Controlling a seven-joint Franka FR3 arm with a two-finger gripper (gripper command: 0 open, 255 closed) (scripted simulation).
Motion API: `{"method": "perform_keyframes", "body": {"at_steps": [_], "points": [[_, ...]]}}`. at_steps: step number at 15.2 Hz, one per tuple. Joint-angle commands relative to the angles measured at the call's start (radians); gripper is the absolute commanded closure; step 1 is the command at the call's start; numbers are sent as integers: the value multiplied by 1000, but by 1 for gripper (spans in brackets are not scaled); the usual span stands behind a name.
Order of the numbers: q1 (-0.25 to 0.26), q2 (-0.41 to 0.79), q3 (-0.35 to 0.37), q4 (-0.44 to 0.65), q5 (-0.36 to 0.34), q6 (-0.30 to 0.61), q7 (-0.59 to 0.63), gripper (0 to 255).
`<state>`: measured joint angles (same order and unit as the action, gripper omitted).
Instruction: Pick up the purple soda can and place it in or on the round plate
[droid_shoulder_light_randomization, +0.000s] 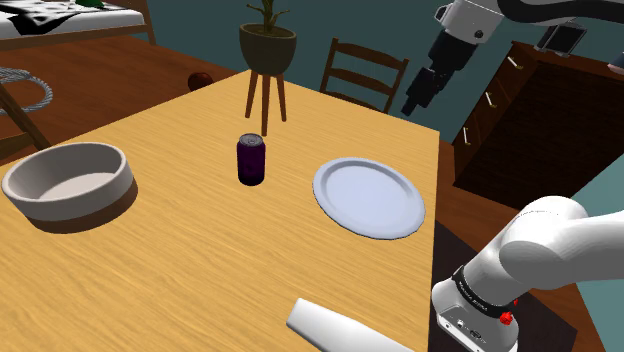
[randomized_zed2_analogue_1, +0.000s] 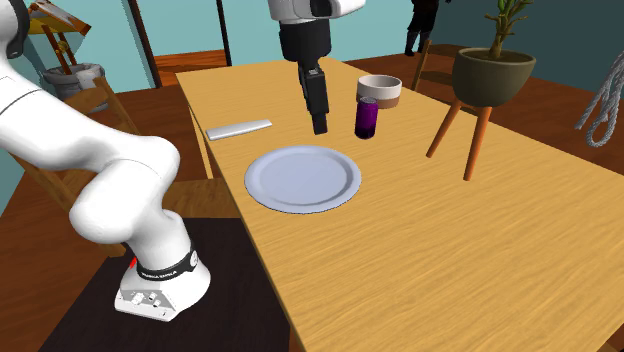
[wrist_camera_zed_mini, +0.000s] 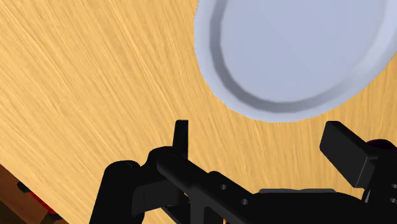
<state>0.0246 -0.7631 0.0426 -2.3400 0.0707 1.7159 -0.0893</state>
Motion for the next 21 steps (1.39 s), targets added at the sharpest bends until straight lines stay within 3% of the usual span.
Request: {"method": "perform_keyframes", "body": {"at_steps": [1,12,21], "points": [[0,0,0,0,0,0,0,0],[47,303,217,180,49,85,230,0],[73,621,376,433,-20,105,439,0]]}}
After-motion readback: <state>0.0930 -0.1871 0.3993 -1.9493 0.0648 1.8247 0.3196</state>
